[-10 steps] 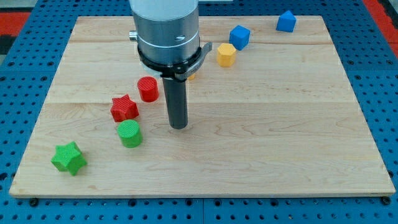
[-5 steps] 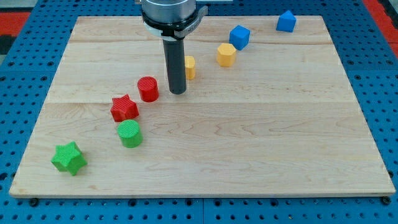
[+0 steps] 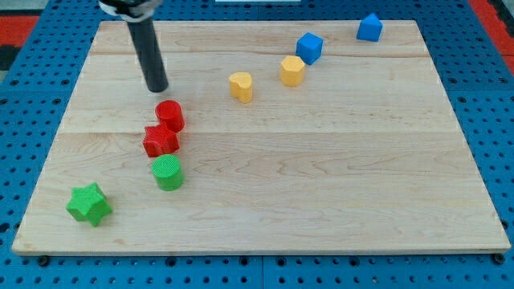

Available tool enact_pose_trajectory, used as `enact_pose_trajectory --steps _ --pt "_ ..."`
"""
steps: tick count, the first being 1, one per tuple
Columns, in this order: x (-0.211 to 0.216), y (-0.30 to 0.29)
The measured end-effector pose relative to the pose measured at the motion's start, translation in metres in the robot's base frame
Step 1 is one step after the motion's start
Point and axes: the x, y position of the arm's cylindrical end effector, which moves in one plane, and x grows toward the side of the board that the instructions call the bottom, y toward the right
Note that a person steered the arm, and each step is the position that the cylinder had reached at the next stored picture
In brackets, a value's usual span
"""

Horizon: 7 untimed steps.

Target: Push the red circle diagonal to the yellow heart

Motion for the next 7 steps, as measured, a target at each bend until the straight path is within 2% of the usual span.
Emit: enact_pose_trajectory --steps 1,3,4,7 --pt "0.007 -0.057" --pt "0.060 -0.068" --pt "0.072 -0.059" --pt "0.072 0.035"
